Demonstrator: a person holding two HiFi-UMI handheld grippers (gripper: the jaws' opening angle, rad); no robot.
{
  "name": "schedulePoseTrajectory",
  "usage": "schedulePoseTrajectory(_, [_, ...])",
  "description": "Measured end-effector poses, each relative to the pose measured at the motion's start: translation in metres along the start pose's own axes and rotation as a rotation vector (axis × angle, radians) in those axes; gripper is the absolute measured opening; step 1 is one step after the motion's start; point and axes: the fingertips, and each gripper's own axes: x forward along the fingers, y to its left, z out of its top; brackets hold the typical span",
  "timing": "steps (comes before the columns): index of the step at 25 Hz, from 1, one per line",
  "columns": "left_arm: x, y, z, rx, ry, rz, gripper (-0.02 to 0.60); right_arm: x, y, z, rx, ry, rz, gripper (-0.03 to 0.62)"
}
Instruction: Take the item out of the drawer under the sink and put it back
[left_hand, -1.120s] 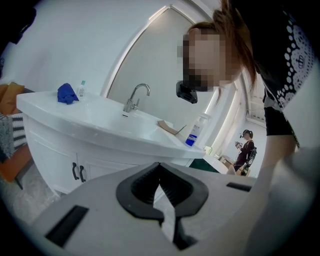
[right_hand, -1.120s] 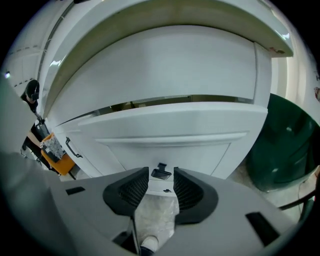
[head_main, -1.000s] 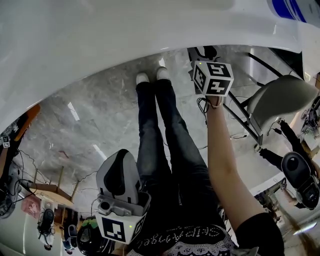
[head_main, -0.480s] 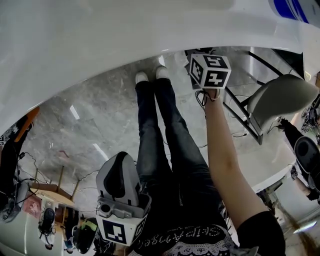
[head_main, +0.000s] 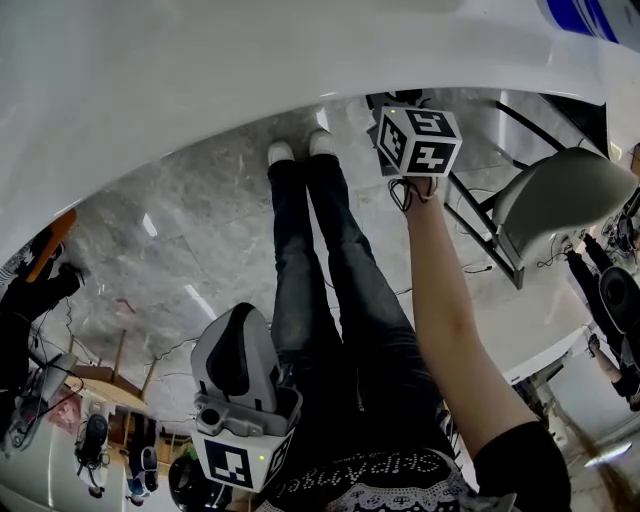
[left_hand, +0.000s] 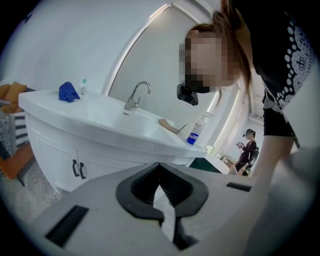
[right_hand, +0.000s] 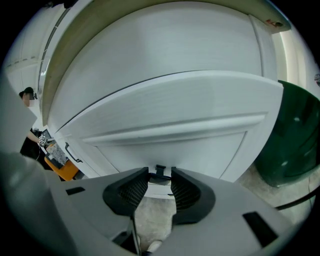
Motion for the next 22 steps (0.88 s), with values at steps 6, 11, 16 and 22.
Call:
schedulePoseTrajectory(6, [0.000, -0.002, -0.001, -0.001, 0.003, 0.002, 0.005, 0.000, 0.002, 0.000, 0.004, -0.004, 0.005, 0.147])
schedulePoseTrajectory(11, [-0.002, -0.003, -0.002, -0.001, -0.002, 0.001, 0.005, -0.004, 0.006, -0.004, 0.003, -0.010, 0.003, 0.147])
schedulePoseTrajectory(16, [0.001, -0.005, -0.001, -0.002, -0.003, 0.001, 0.005, -0.007, 0.005, -0.008, 0.006, -0.011, 0.000, 0.147])
schedulePoseTrajectory(22, [0.003, -0.005, -0.001, -0.005, -0.001, -0.003, 0.005, -0.010, 0.005, -0.014, 0.012, -0.005, -0.006, 0.147])
